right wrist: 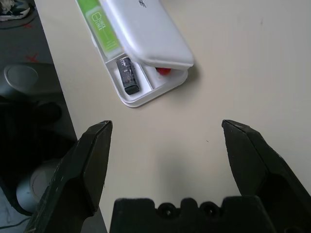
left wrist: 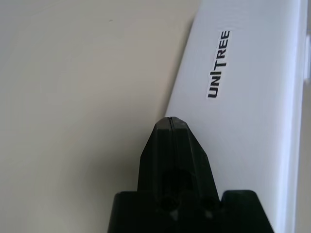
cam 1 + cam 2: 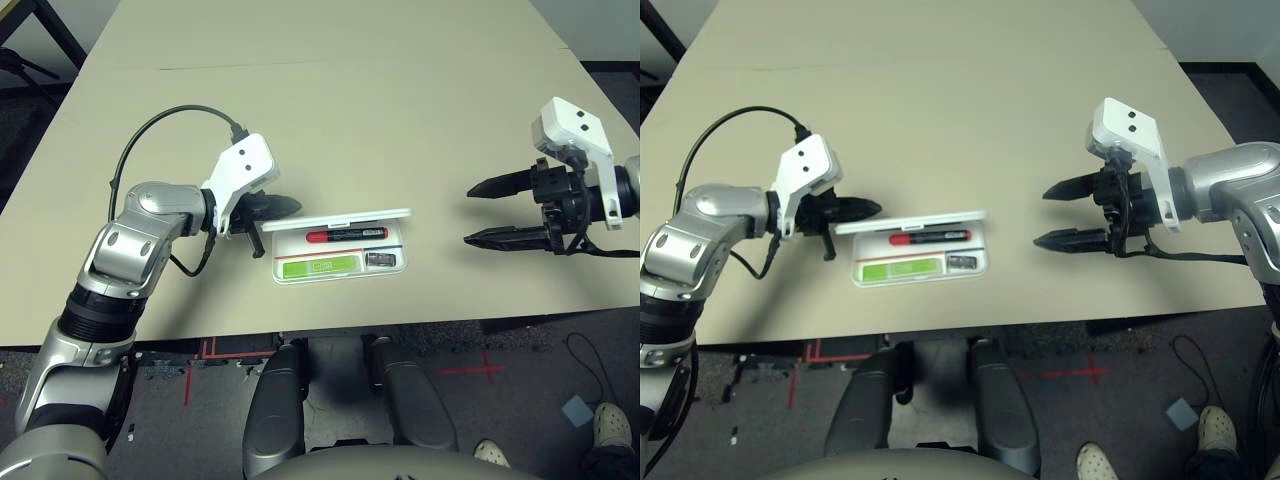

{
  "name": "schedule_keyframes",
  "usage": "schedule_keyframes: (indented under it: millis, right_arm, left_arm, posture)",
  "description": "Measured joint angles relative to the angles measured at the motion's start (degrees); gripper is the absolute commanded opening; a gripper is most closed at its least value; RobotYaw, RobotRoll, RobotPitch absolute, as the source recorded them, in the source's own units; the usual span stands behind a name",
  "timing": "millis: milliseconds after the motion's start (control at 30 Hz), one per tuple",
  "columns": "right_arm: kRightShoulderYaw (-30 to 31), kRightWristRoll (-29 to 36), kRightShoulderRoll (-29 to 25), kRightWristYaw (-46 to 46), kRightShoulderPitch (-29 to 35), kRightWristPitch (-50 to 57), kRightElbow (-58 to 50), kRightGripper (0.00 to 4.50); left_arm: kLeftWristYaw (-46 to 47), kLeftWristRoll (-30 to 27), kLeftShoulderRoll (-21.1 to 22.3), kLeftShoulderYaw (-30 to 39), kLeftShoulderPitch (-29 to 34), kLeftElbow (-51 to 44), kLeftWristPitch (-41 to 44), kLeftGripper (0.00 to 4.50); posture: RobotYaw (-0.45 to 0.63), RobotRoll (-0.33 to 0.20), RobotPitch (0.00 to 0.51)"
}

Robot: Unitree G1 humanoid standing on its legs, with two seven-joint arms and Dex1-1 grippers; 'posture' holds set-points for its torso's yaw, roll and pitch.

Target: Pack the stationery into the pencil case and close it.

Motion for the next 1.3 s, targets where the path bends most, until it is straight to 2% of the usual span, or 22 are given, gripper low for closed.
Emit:
schedule_keyframes:
  millis: [300, 1000, 1300]
  right_arm:
    - [0.34, -0.69, 0.1, -0.2, -0.39, -0.42, 0.14, 4.5]
    - [2.44, -2.9, 1.57, -0.31, -1.11, -1.19, 1.34, 4.5]
    - [2.5, -3.32, 2.73, -1.35, -1.07, -1.43, 1.41, 4.5]
  left_arm:
    - [0.32, -1.52, -0.16, -1.48, 2.43, -4.2, 1.18, 0.02]
    - [-0.07, 0.33, 0.48, -7.02, 3.68, -3.46, -2.83, 0.02]
    - [0.29, 0.12, -0.45, -7.16, 4.35, -3.42, -3.1, 0.02]
  posture:
    - [-0.03, 0.0, 0.228]
    - [-0.03, 0.0, 0.223]
    - [-0.03, 0.0, 0.217]
